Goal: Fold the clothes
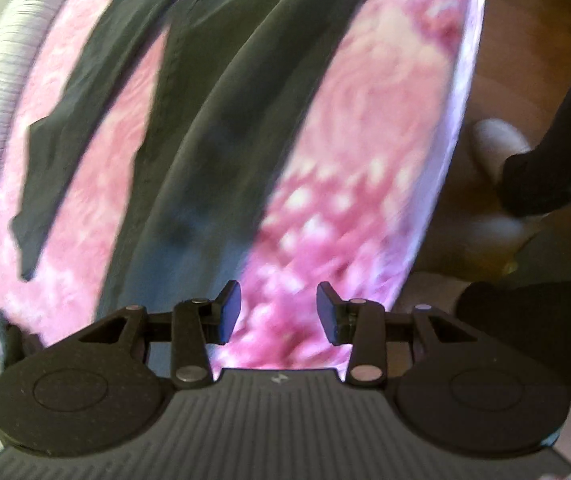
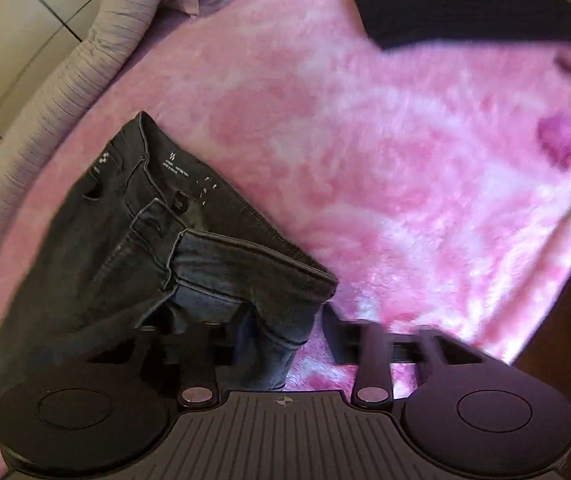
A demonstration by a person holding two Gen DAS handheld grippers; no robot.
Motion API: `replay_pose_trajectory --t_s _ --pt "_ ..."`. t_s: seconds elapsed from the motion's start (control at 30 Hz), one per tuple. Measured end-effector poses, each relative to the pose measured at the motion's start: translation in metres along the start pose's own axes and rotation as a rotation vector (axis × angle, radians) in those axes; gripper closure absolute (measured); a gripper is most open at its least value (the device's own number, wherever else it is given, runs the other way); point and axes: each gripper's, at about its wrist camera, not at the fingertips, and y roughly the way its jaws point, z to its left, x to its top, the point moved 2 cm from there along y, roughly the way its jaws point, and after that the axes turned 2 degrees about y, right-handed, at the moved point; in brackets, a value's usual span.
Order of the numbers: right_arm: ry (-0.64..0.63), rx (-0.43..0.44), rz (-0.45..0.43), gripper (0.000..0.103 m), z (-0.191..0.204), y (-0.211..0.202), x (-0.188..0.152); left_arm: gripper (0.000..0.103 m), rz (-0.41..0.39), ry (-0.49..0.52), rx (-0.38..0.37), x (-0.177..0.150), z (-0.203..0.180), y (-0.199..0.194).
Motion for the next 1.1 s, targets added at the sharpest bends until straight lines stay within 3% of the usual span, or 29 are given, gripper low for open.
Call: replay_pose_trajectory --t_s 0.03,0.2,0.27,0.33,0.37,0.43,0.5,0.67,0.87,1.1 --pt "-0.031 -0.014 -0.009 0.048 0.008 -0.006 -0.008 0.064 0.007 0.005 0.029 -0.009 0.002 0.005" --pt "-0.166 -0.010 0.030 0.046 0.051 -0.022 -0.063 0.064 0.053 0.109 0.166 -0.055 0.009 0.038" --pt "-0.203 -0.011 0.057 0.045 0.069 -0.024 -0.085 0.064 0.079 0.158 0.173 -0.072 0.013 0.055" --pt "-0.235 -0.015 0.082 0.045 0.086 -0.025 -0.106 0.064 0.035 0.212 0.172 -0.085 0.015 0.060" --pt "-0.249 -0.017 0.091 0.045 0.093 -0.025 -0.115 0.065 0.011 0.237 0.166 -0.089 0.016 0.060" --pt "-0.268 -0.022 0.099 0.045 0.107 -0.026 -0.129 0.097 -0.005 0.246 0.124 -0.095 0.019 0.060" --pt "-0.286 -0.026 0.106 0.045 0.119 -0.028 -0.141 0.098 -0.019 0.208 0.120 -0.103 0.026 0.051" --pt "-0.323 -0.022 0.111 0.045 0.145 -0.036 -0.157 0.098 -0.044 0.126 0.006 -0.122 0.024 0.018" --pt "-0.367 -0.022 0.236 0.042 0.166 -0.019 -0.179 0.097 0.002 0.082 -0.084 -0.131 0.027 0.035" --pt "-0.348 -0.030 0.184 0.040 0.185 -0.041 -0.166 0.093 -0.023 -0.055 -0.104 -0.154 0.066 0.008"
